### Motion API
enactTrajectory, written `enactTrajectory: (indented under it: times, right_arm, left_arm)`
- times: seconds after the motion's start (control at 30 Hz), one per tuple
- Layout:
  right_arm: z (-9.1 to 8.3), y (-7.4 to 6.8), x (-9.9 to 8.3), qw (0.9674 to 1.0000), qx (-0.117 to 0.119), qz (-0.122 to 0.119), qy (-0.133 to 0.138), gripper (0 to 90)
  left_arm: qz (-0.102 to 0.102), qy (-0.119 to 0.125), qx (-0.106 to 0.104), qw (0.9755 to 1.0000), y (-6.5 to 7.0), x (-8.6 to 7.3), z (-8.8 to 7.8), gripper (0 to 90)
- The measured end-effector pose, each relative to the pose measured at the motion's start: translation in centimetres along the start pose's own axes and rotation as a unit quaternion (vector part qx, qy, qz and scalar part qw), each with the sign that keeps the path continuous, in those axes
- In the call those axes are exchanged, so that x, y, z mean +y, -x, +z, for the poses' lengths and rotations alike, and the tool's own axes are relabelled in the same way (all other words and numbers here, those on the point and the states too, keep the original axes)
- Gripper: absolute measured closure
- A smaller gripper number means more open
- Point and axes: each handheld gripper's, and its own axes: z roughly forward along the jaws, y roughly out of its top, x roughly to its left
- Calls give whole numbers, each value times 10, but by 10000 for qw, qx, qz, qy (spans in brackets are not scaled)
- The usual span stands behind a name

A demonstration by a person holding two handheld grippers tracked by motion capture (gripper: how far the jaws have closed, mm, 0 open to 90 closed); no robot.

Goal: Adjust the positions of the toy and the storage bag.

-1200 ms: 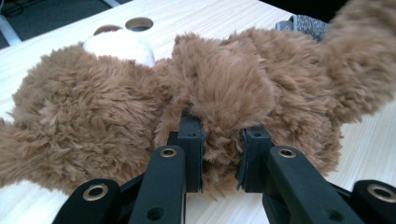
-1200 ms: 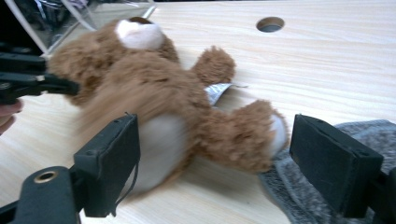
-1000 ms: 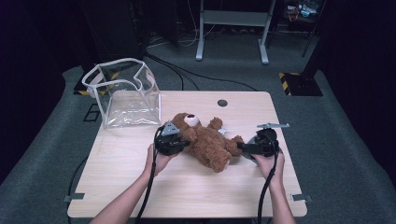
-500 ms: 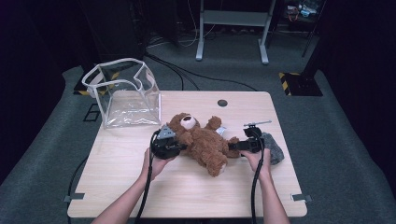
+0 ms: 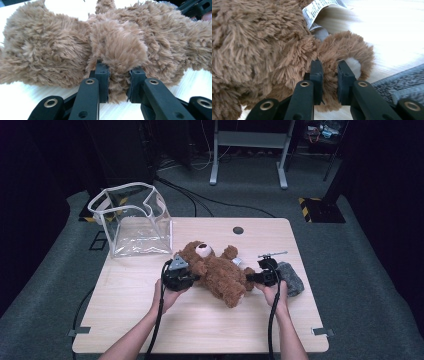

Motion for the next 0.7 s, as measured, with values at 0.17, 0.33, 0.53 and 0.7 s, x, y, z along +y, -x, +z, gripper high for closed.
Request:
enactTrajectory:
  times: [0.17, 0.33, 0.53, 0.7]
  right_arm:
    - [-15, -5, 2, 9991, -318, -153, 237, 813]
    - [-31, -14, 6, 9952, -643, -417, 601, 819]
    - [-59, -24, 14, 9898, -867, -575, 972, 820]
    - [-81, -29, 17, 9846, -1046, -701, 1215, 820]
  left_arm:
    - [-11, 143, 1, 9999, -5, 12, -8, 775]
    - [260, 205, 103, 9994, -11, 27, -14, 786]
    - [418, 378, 154, 9983, -15, 44, -16, 787]
    - [533, 445, 171, 9974, -15, 58, -15, 786]
